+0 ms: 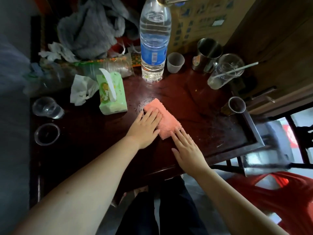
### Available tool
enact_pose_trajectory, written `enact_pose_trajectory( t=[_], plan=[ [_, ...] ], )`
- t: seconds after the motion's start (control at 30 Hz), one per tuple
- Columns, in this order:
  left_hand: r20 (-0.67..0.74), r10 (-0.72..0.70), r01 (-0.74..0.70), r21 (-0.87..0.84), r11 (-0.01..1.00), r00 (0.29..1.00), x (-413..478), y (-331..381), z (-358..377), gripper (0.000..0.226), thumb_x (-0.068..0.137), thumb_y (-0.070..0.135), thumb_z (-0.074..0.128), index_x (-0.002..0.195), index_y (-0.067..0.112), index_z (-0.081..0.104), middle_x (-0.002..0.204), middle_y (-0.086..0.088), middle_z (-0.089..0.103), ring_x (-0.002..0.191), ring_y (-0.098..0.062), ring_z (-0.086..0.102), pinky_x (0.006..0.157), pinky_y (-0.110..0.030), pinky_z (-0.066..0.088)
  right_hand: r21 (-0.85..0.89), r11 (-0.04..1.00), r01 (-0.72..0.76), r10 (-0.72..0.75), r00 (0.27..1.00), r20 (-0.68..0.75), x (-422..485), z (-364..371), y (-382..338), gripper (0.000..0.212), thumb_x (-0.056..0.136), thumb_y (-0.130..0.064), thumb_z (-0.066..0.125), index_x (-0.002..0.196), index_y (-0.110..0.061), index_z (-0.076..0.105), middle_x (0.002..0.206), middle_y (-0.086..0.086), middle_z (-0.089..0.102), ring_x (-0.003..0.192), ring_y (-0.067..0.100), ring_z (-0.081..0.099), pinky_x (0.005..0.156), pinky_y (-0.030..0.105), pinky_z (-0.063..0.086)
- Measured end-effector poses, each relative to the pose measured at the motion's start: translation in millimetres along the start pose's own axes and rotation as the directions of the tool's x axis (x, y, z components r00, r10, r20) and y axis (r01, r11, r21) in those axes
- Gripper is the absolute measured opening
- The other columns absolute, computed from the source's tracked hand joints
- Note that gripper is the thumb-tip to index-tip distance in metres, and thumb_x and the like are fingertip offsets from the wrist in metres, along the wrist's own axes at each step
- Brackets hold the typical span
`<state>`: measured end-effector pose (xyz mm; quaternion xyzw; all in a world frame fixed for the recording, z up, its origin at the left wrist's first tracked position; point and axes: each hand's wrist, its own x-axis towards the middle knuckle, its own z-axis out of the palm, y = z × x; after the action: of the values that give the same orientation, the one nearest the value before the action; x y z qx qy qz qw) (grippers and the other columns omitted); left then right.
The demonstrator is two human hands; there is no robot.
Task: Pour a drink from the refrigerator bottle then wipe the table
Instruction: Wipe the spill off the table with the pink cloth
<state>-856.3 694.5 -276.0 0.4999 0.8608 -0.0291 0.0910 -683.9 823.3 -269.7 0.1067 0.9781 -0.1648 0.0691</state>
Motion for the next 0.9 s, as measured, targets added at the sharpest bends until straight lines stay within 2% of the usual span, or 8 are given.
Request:
enact_pose_trajectory(
  t=[0.07,0.13,0.23,0.27,0.33,0.47,0.77,0.9],
  plan=[
    [-0.043,0.012,-0.013,-0.009,1.0,0.999,10.3,2.2,-6.8,0.059,0.097,0.042,0.034,0.148,0.013,0.028,0.156,-0.008,0.023,0.145,-0.022,0.013,0.115,-0.041,-0.001,0.003,1.0,-0.005,0.005,1.0,0.004,1.4,3.0,4.9,0.058,0.098,-0.031,0.041,0.15,-0.016,0.02,0.16,0.003,0.011,0.145,0.015,-0.007,0.116,0.026,-0.005],
    [-0.055,0.013,-0.016,-0.061,0.998,0.998,19.7,9.3,-10.6,0.057,0.095,0.04,0.038,0.144,0.01,0.035,0.152,-0.009,0.031,0.143,-0.024,0.018,0.115,-0.041,0.001,0.023,1.0,0.008,-0.008,1.0,-0.004,0.0,4.6,7.4,0.057,0.097,-0.031,0.044,0.149,-0.016,0.024,0.159,0.004,0.014,0.146,0.018,-0.002,0.117,0.03,0.0],
    [0.022,-0.055,0.057,-0.093,0.994,0.998,28.3,22.6,-2.4,0.06,0.098,0.038,0.031,0.151,0.013,0.015,0.159,-0.008,0.01,0.146,-0.025,0.001,0.117,-0.042,-0.003,0.056,0.998,0.007,-0.006,1.0,-0.009,-3.7,7.2,7.8,0.057,0.097,-0.026,0.045,0.149,-0.014,0.025,0.157,0.005,0.016,0.146,0.021,0.003,0.119,0.037,0.009],
    [0.027,-0.099,0.102,-0.093,0.991,0.995,29.6,25.4,1.5,0.059,0.098,0.036,0.03,0.151,0.015,0.014,0.159,-0.007,0.007,0.146,-0.024,-0.002,0.117,-0.042,-0.004,0.078,0.997,-0.005,0.006,1.0,-0.015,-4.1,6.5,9.2,0.056,0.097,-0.024,0.046,0.148,-0.013,0.027,0.157,0.006,0.019,0.146,0.02,0.004,0.119,0.037,0.01],
    [0.02,-0.161,0.162,-0.083,0.983,0.987,31.3,28.8,5.4,0.06,0.095,0.035,0.032,0.15,0.016,0.018,0.159,-0.006,0.01,0.146,-0.025,0.001,0.117,-0.043,-0.002,0.124,0.992,-0.024,0.028,0.999,-0.028,-1.6,1.8,13.4,0.054,0.096,-0.022,0.047,0.147,-0.011,0.032,0.156,0.006,0.024,0.146,0.021,0.008,0.119,0.037,0.011],
    [0.024,-0.186,0.187,-0.048,0.981,0.982,30.8,30.9,4.4,0.062,0.092,0.037,0.033,0.149,0.015,0.021,0.156,-0.006,0.017,0.144,-0.026,0.008,0.116,-0.044,0.001,0.14,0.99,-0.015,0.018,1.0,-0.022,5.6,-7.4,21.3,0.051,0.096,-0.019,0.05,0.144,-0.008,0.037,0.155,0.009,0.027,0.146,0.025,0.015,0.119,0.041,0.017],
    [0.023,-0.312,0.312,-0.129,0.941,0.95,-29.8,20.5,11.7,0.062,0.087,0.037,0.045,0.143,0.014,0.032,0.152,-0.009,0.025,0.143,-0.028,0.013,0.116,-0.046,0.005,0.114,0.986,0.121,-0.13,0.989,0.076,10.8,-0.1,-17.8,0.056,0.096,-0.024,0.049,0.147,-0.013,0.03,0.157,0.007,0.022,0.147,0.023,0.012,0.118,0.036,0.017],
    [0.004,-0.507,0.5,-0.176,0.848,0.862,-92.6,-0.5,24.7,0.062,0.084,0.04,0.049,0.139,0.014,0.038,0.151,-0.012,0.028,0.142,-0.031,0.015,0.116,-0.045,0.006,0.063,0.962,0.267,-0.273,0.949,0.157,16.1,15.2,-55.5,0.059,0.095,-0.024,0.049,0.149,-0.013,0.026,0.158,0.007,0.019,0.147,0.024,0.009,0.119,0.038,0.016]
  ],
)
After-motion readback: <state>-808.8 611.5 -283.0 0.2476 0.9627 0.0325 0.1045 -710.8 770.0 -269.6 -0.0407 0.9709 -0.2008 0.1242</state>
